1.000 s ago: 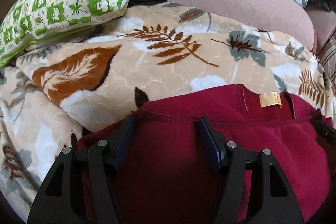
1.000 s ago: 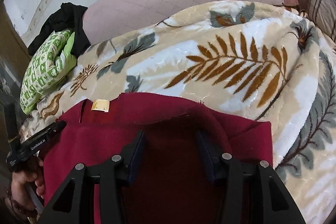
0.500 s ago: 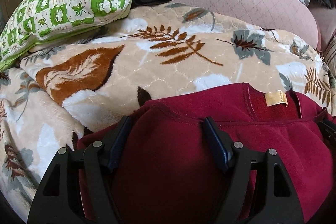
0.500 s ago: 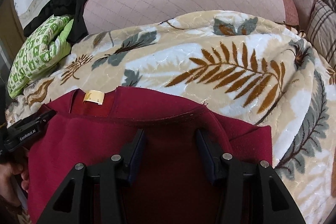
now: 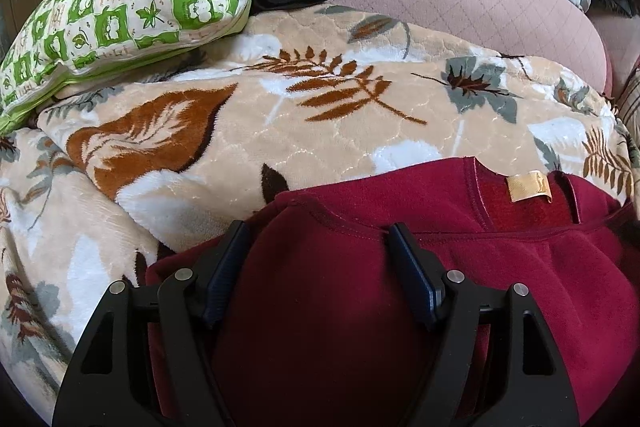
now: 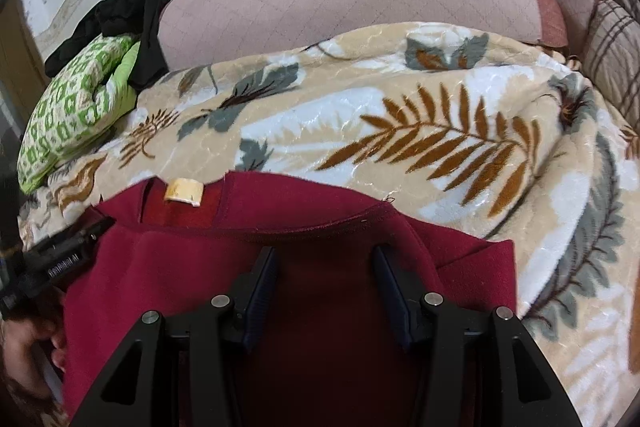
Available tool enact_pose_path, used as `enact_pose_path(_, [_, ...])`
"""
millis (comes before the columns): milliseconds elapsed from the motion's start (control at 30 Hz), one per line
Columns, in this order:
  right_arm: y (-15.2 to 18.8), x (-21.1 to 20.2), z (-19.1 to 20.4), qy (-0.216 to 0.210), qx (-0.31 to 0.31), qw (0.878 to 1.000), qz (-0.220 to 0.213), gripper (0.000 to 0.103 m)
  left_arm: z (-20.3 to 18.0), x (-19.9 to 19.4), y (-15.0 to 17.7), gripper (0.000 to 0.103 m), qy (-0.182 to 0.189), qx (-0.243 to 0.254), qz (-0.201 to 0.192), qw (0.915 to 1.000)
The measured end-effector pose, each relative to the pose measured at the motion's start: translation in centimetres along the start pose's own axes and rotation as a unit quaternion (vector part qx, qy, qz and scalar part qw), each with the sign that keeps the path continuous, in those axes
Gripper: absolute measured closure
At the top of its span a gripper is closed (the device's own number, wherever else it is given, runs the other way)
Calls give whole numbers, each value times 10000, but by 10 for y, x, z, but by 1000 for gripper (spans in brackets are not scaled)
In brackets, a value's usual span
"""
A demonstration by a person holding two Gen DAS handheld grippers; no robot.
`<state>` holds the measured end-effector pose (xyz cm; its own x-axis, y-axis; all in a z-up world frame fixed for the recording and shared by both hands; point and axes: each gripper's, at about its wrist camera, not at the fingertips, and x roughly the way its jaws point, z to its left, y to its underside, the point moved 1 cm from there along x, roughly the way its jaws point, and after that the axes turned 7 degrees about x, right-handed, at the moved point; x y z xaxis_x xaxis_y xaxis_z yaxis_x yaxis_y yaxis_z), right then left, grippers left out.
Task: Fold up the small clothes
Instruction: 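Lift the hem with both tools and fold it over onto the collar, then open both tools and release the folded hem at the collar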
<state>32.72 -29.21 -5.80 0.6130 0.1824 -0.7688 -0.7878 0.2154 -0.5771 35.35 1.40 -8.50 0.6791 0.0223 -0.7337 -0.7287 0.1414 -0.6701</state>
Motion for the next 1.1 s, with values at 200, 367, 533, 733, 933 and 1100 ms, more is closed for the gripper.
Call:
enact_pose_path(200, [26, -16, 84, -631, -957, 9929, 325, 54, 0, 0, 0, 29, 10, 1, -10, 10000])
enact_pose_path(367, [37, 22, 74, -487, -1071, 9922, 403, 52, 1, 1, 0, 29, 25, -14, -14, 10000])
enact_pose_path(533, [34, 4, 81, -308, -1054, 9934, 327, 53, 0, 1, 0, 29, 53, -36, -10, 10000])
enact_pose_path(733, [57, -38, 72, 96, -1405, 9899, 176, 49, 0, 1, 0, 29, 47, -34, -4, 10000])
enact_pose_path(933, [57, -27, 39, -444, -1136, 9914, 478, 46, 3, -3, -13, 29, 125, 19, 393, 9991])
enact_pose_path(1100, [58, -81, 22, -586, -462, 9972, 45, 45, 38, -66, -28, 29, 748, -283, 498, 9956])
